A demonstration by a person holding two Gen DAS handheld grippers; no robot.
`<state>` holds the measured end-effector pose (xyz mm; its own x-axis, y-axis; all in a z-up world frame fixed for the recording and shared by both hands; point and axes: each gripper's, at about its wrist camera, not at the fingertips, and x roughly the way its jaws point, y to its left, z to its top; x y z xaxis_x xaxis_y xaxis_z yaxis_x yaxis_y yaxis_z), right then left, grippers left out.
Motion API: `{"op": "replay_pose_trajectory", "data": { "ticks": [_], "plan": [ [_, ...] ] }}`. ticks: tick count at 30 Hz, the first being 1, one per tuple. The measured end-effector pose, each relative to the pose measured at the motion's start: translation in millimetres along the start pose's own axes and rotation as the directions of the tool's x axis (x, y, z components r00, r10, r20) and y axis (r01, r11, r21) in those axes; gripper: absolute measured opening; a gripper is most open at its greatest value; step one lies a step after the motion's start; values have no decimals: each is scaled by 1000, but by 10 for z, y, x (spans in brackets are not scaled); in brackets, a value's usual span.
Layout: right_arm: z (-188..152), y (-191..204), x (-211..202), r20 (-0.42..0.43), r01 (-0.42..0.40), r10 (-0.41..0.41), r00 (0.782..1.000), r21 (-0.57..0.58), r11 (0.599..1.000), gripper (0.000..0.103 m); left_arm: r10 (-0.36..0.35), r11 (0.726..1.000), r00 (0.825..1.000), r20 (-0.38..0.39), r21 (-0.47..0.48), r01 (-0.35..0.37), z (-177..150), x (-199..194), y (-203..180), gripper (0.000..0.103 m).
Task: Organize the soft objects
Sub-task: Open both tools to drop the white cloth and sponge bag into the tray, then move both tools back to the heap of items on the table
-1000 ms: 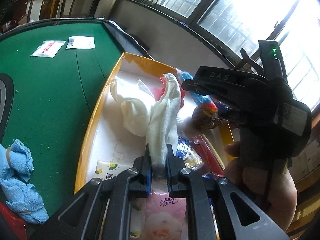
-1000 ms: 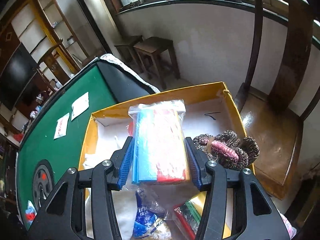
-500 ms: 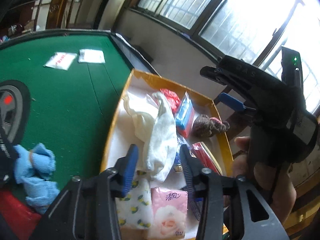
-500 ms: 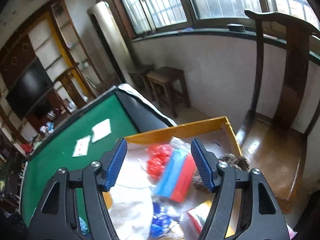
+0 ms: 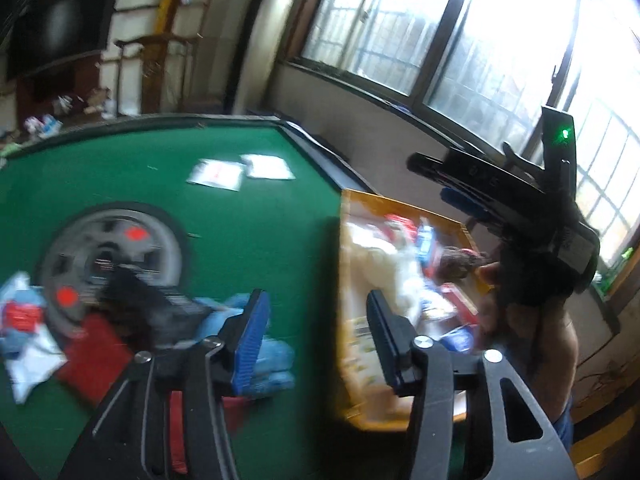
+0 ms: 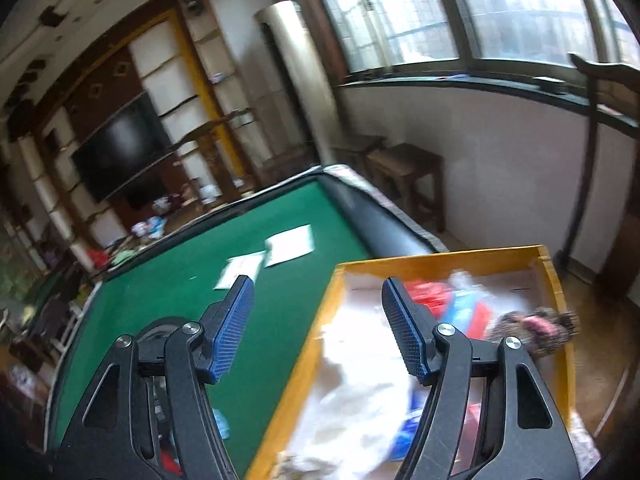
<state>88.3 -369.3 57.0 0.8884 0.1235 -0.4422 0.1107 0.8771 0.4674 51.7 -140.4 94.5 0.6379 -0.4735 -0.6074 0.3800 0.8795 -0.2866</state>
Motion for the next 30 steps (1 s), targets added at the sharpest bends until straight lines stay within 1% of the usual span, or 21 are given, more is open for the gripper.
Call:
{"op": "replay_pose_trajectory", "data": {
  "ticks": [2, 4, 5, 8, 9, 11, 12, 13, 14, 15, 16, 17, 18, 19, 20, 22, 23, 26, 27, 28, 30],
  "plan": [
    [-55, 97, 39, -22, -46, 45, 999, -7, 999, 67, 41, 999, 999, 25, -3, -41, -41, -150, 189, 56],
    [-151, 276, 104, -64, -101, 98, 993, -40, 994, 67, 94, 995, 995, 46, -19, -93, -88, -291, 427, 57],
    [-186, 337, 120, -75, -115, 111, 991, -49, 992, 67, 110, 994, 993, 51, -26, -109, -97, -325, 499, 57],
    [-357, 636, 183, -130, -186, 172, 977, -111, 976, 67, 189, 980, 978, 89, -78, -182, -123, -492, 869, 58],
    [-440, 755, 207, -152, -219, 199, 968, -129, 967, 67, 207, 976, 973, 98, -93, -198, -133, -521, 944, 59],
    [-577, 876, 240, -193, -281, 254, 948, -130, 951, 67, 270, 957, 956, 114, -146, -252, -137, -583, 1224, 62],
    [-672, 970, 292, -234, -331, 297, 926, -124, 935, 67, 289, 950, 950, 119, -161, -269, -132, -597, 1313, 63],
    [-743, 1026, 342, -264, -360, 320, 910, -118, 925, 67, 320, 939, 938, 133, -181, -294, -131, -623, 1449, 65],
    [-797, 1063, 385, -288, -378, 333, 898, -116, 919, 67, 344, 929, 930, 133, -193, -316, -138, -640, 1556, 68],
    [-879, 1129, 445, -326, -399, 344, 881, -119, 909, 67, 375, 913, 920, 116, -217, -345, -136, -628, 1695, 68],
    [-908, 1139, 484, -339, -402, 342, 877, -125, 907, 67, 381, 906, 919, 100, -240, -349, -140, -612, 1812, 68],
    [-954, 1170, 515, -350, -397, 330, 877, -139, 907, 67, 374, 903, 923, 85, -261, -342, -145, -578, 1936, 68],
    [-990, 1189, 524, -354, -393, 322, 878, -147, 908, 67, 376, 899, 924, 75, -273, -343, -146, -560, 2015, 68],
    [-1008, 1191, 542, -357, -389, 316, 879, -152, 909, 67, 384, 887, 922, 51, -299, -353, -150, -507, 2128, 68],
    [-1015, 1195, 546, -357, -387, 315, 879, -150, 910, 67, 380, 884, 924, 38, -311, -350, -158, -491, 2174, 68],
    [-1012, 1172, 567, -356, -391, 324, 877, -134, 910, 67, 344, 890, 939, 20, -326, -319, -152, -412, 2251, 68],
    [-1005, 1154, 567, -354, -393, 329, 875, -126, 911, 67, 344, 888, 939, 15, -329, -320, -149, -370, 2269, 68],
    [-991, 1126, 599, -354, -393, 333, 874, -109, 913, 67, 331, 895, 944, -12, -314, -318, -159, -284, 2280, 69],
    [-977, 1112, 607, -357, -394, 336, 872, -104, 913, 67, 334, 897, 942, -30, -297, -327, -165, -220, 2262, 69],
    [-981, 1105, 621, -360, -395, 338, 870, -98, 913, 67, 345, 897, 937, -53, -274, -346, -177, -141, 2242, 69],
    [-944, 1094, 632, -363, -398, 340, 868, -97, 912, 67, 366, 895, 928, -71, -246, -372, -212, -71, 2239, 68]
  ]
}}
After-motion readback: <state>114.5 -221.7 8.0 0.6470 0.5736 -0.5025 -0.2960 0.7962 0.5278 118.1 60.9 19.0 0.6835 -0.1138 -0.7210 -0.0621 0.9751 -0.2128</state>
